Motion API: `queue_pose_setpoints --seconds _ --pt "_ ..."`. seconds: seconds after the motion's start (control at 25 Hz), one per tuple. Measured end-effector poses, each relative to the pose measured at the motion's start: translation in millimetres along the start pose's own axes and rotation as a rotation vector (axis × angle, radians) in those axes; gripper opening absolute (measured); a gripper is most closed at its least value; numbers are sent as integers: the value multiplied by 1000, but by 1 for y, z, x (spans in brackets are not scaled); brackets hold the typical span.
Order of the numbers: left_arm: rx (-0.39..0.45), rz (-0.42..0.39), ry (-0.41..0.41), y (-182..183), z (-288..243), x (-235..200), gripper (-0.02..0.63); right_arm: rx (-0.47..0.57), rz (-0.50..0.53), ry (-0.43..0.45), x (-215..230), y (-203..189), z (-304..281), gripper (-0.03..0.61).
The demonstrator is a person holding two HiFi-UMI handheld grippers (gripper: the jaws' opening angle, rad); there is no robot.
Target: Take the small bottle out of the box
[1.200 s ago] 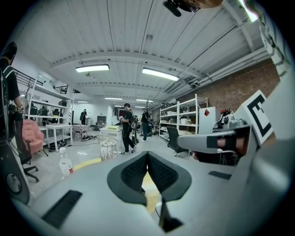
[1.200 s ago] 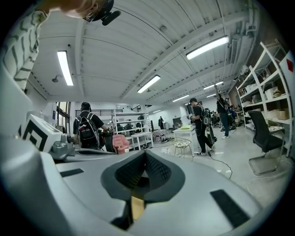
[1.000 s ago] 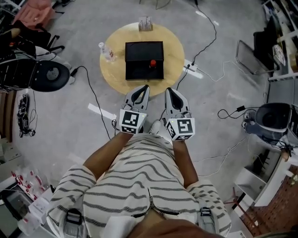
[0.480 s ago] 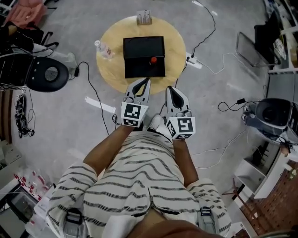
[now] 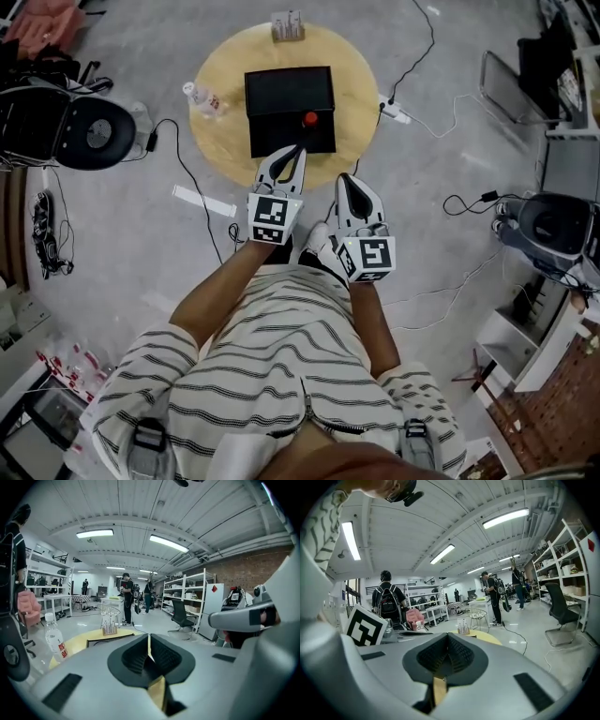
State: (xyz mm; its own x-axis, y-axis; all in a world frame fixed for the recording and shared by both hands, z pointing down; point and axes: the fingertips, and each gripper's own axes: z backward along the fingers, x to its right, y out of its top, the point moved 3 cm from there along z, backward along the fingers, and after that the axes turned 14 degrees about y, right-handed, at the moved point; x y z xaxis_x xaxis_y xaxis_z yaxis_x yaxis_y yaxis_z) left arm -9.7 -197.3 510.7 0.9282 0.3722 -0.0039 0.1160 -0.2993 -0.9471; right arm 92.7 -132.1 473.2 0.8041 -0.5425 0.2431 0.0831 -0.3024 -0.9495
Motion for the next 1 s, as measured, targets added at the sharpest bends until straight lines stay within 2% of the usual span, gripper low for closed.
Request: queue_pose_setpoints --seconds 0.4,0.56,1.0 --pt "-39 -4 2 -16 -29 -3 26 -25 -27 -14 12 -10 -7 18" --pt "-56 -9 9 -24 -42 -2 72 -41 -35 -15 14 -16 -7 18" --pt "-97 -27 24 -46 -70 -3 131 -72 -53 -10 10 -29 -12 18"
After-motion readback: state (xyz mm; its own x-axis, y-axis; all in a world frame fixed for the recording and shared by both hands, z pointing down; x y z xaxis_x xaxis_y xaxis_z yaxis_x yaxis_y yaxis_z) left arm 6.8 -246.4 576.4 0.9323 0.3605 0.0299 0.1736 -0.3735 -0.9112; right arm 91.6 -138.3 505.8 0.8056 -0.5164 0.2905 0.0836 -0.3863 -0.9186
